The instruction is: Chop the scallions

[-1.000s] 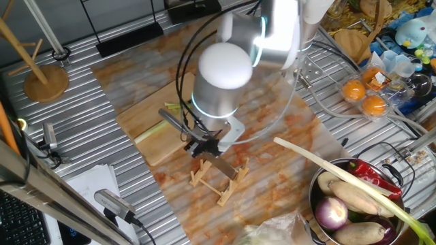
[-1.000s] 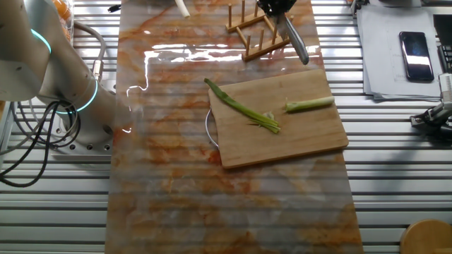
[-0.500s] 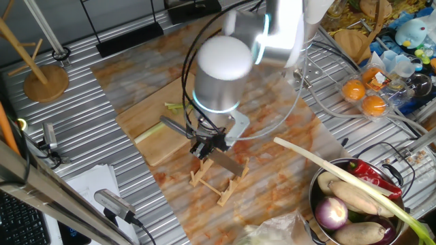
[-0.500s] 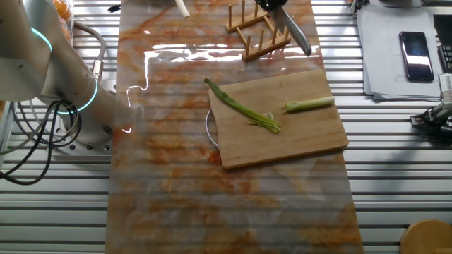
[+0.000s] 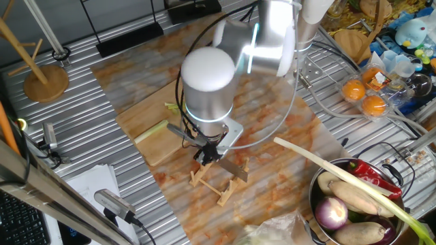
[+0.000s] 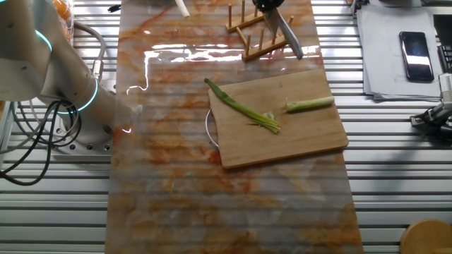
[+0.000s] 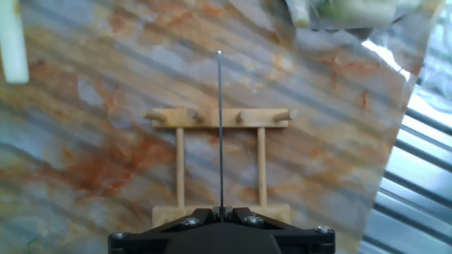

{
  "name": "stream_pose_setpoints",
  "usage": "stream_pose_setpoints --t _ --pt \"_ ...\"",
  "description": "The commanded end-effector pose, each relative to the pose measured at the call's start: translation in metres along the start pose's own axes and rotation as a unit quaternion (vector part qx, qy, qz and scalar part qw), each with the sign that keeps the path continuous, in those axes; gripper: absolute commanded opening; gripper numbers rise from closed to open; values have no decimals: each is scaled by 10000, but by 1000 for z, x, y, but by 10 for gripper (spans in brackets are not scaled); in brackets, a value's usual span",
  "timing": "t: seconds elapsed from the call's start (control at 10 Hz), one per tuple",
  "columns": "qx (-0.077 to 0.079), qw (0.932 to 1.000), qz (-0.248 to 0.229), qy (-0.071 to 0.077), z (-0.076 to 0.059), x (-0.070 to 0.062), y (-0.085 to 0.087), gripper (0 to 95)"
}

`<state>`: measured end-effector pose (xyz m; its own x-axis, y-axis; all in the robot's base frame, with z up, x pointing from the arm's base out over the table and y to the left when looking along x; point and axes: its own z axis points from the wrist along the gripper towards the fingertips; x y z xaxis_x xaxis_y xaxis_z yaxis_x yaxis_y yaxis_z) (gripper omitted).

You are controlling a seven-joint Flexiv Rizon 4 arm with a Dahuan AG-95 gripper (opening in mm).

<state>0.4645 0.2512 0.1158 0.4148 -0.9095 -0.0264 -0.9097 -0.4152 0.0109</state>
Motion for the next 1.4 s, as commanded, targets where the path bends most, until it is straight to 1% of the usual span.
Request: stream_pose_setpoints --t 0.1,0.3,0.4,0.5,0.6,0.7,0.8,0.9,1.2,1.3,1.4 --pt "123 9996 97 221 5 2 7 0" --pt "129 9995 175 232 11 2 4 0" --pt "129 9994 171 277 17 4 2 0" --pt "119 9994 171 267 22 5 0 0" --pt "85 9994 246 210 27 4 -2 0" --pt "81 9994 261 210 29 0 -2 0" --pt "79 9995 189 243 32 -4 -2 0" --pt "78 9994 195 258 34 -5 -1 0" --pt "66 9996 209 197 48 -2 0 0" --pt "54 9996 228 159 50 -2 0 0" --pt "40 9994 288 168 50 -2 0 0"
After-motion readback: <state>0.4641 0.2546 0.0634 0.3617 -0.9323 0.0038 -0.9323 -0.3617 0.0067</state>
